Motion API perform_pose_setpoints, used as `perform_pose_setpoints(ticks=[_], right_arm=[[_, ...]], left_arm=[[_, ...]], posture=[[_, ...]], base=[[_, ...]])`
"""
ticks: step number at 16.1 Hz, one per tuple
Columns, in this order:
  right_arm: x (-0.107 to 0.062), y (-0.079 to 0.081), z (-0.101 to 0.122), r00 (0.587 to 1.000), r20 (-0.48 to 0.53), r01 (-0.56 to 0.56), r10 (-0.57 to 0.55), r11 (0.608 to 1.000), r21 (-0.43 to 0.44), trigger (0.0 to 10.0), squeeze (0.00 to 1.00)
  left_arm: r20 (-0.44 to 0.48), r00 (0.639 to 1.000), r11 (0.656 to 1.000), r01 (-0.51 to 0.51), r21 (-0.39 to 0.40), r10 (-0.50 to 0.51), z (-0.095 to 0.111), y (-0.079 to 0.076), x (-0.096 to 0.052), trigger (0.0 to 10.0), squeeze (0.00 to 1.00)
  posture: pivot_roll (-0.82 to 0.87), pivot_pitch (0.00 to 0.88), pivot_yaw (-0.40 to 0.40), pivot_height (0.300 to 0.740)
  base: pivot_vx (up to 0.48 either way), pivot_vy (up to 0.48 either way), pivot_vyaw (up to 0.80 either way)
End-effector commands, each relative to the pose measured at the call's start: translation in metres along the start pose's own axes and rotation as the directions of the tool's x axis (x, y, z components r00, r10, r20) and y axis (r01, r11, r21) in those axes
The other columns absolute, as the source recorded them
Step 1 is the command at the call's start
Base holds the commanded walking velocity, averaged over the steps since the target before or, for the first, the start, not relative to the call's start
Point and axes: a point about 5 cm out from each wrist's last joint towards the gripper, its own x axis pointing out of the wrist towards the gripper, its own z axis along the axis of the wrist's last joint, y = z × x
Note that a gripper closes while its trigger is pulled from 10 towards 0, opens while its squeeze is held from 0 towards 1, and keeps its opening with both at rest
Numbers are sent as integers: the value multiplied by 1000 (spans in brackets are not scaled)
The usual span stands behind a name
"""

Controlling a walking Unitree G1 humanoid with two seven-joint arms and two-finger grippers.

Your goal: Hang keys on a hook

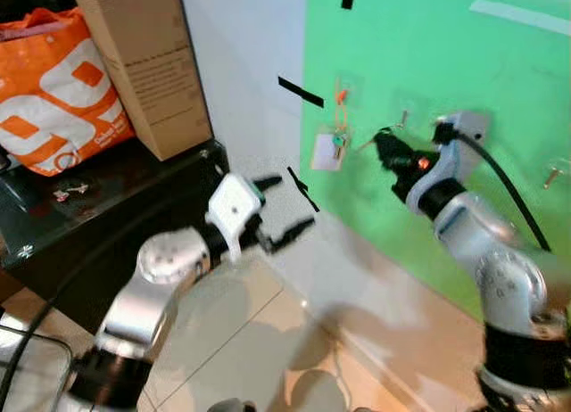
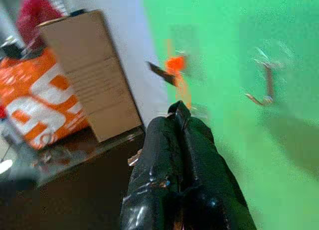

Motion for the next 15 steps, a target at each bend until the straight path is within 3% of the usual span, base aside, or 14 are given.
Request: perform_pose_setpoints(ticks=[1, 3, 7, 8, 9, 10, 11, 15], right_arm=[[-3, 9, 6, 998, 22, -65, 67, 995, -74, 10000, 0], [-6, 18, 10, 989, 5, -145, 148, 973, -181, 10000, 0], [-4, 32, 9, 971, -25, -235, 236, 941, -245, 10000, 0], [-1, 33, 7, 972, -33, -234, 233, 943, -235, 10000, 0], [0, 33, 7, 972, -38, -235, 233, 947, -219, 10000, 0], [2, 33, 7, 974, -38, -227, 224, 955, -191, 10000, 0], [3, 33, 7, 974, -37, -225, 222, 959, -171, 10000, 0], [4, 38, 7, 962, -40, -275, 272, 955, -115, 10000, 0]], left_arm=[[17, 999, 998, -41, 41, 40, 4, 8, 3, 10000, 1000], [60, 998, 991, -29, 134, 21, 15, 13, 13, 10000, 1000], [57, 995, 987, 77, 142, -86, 15, 4, 32, 10000, 1000], [47, 991, 984, 117, 138, -124, 13, 0, 34, 10000, 929], [42, 991, 983, 122, 137, -128, 12, -1, 35, 10000, 773], [34, 993, 984, 109, 141, -115, 10, -1, 35, 10000, 227], [23, 995, 985, 97, 143, -101, 7, 0, 35, 10000, 0], [56, 994, 985, 79, 156, -89, 12, 6, 41, 10000, 0]], posture=[[-72, 0, 77, 740], [-69, 0, 65, 740], [-71, 0, 52, 740], [-75, 0, 53, 740], [-75, 0, 53, 740], [-75, 0, 49, 740], [-70, 0, 44, 740], [-62, 0, 39, 740]], base=[[0, 0, 0], [0, 0, 0], [0, 0, 0], [0, 0, 0], [0, 0, 0], [0, 0, 0], [0, 0, 0], [0, 0, 0]])
